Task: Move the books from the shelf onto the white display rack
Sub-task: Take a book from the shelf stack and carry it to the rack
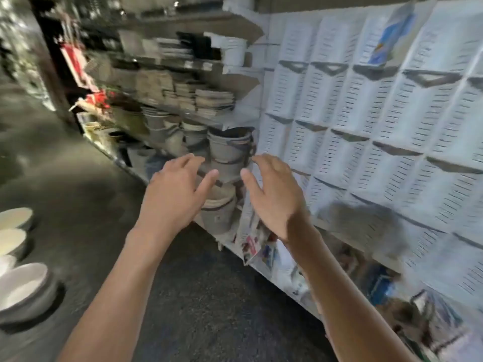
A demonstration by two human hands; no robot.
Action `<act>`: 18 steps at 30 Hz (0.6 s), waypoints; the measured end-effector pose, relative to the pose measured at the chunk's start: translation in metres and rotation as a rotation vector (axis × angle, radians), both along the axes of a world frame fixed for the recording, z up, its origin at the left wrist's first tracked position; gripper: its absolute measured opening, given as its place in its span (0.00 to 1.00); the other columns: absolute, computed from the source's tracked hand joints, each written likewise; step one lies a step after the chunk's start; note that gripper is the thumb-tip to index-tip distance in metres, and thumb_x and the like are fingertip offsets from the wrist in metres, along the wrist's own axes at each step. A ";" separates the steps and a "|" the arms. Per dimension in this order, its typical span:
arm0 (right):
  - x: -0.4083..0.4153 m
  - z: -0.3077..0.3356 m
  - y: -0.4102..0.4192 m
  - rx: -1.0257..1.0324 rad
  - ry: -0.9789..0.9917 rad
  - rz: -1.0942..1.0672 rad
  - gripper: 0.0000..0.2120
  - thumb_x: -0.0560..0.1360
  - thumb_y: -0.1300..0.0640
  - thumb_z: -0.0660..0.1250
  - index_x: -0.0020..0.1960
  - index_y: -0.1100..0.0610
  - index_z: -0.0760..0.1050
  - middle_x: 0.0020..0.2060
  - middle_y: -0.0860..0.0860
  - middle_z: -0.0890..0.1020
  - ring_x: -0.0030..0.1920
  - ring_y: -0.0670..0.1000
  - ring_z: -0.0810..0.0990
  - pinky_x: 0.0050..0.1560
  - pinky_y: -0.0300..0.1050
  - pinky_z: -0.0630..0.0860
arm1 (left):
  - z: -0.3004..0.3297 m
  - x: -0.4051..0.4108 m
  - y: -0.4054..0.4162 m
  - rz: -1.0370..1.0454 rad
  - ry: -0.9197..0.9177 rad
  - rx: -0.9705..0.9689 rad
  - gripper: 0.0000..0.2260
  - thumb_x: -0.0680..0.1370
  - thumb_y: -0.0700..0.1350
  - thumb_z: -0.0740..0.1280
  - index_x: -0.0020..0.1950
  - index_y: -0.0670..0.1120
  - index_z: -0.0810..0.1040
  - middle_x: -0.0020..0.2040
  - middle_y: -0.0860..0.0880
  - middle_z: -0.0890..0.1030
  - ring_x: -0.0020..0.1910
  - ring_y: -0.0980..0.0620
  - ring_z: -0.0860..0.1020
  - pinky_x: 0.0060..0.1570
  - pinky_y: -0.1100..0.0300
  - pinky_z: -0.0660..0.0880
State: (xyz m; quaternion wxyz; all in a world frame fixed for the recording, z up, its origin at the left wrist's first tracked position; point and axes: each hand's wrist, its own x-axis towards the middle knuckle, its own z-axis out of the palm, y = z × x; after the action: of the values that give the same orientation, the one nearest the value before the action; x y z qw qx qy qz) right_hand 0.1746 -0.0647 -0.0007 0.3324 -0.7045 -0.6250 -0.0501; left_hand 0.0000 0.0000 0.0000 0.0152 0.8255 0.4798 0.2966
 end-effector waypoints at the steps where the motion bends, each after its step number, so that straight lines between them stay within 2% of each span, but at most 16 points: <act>1: -0.009 -0.003 0.019 -0.010 0.012 0.027 0.25 0.83 0.43 0.53 0.75 0.55 0.65 0.74 0.52 0.67 0.75 0.52 0.61 0.74 0.47 0.59 | -0.001 -0.011 0.015 0.017 -0.030 -0.025 0.26 0.82 0.60 0.55 0.73 0.46 0.71 0.72 0.44 0.72 0.70 0.42 0.69 0.64 0.45 0.70; 5: -0.042 -0.012 0.090 -0.076 0.027 0.103 0.25 0.83 0.43 0.53 0.75 0.54 0.65 0.75 0.53 0.66 0.76 0.52 0.60 0.74 0.47 0.57 | -0.009 -0.050 0.077 0.100 -0.073 -0.038 0.24 0.83 0.58 0.55 0.72 0.46 0.72 0.71 0.44 0.73 0.69 0.42 0.71 0.61 0.46 0.71; 9: -0.063 -0.017 0.153 -0.070 0.028 0.151 0.24 0.83 0.44 0.54 0.75 0.55 0.66 0.74 0.54 0.67 0.75 0.53 0.61 0.74 0.49 0.59 | -0.018 -0.074 0.131 0.149 -0.071 -0.041 0.24 0.83 0.60 0.54 0.72 0.47 0.72 0.71 0.45 0.74 0.69 0.43 0.71 0.62 0.45 0.70; 12: -0.072 -0.020 0.201 -0.075 0.019 0.184 0.24 0.83 0.43 0.53 0.75 0.53 0.66 0.74 0.54 0.66 0.75 0.54 0.60 0.73 0.50 0.59 | -0.025 -0.081 0.174 0.169 -0.091 -0.043 0.24 0.83 0.60 0.55 0.71 0.47 0.72 0.70 0.45 0.74 0.69 0.43 0.71 0.62 0.46 0.70; 18: -0.072 -0.032 0.317 -0.031 0.022 0.244 0.23 0.83 0.46 0.57 0.72 0.58 0.69 0.71 0.58 0.71 0.73 0.56 0.64 0.71 0.46 0.58 | -0.031 -0.079 0.277 0.243 -0.036 -0.064 0.24 0.82 0.61 0.54 0.71 0.48 0.73 0.69 0.46 0.75 0.66 0.43 0.73 0.60 0.47 0.72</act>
State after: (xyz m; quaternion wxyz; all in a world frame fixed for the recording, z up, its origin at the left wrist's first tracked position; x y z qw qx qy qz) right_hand 0.1025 0.2523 -0.0322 0.3318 -0.6290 -0.7030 0.0081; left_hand -0.0794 0.2769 -0.0312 0.0140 0.7549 0.5852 0.2957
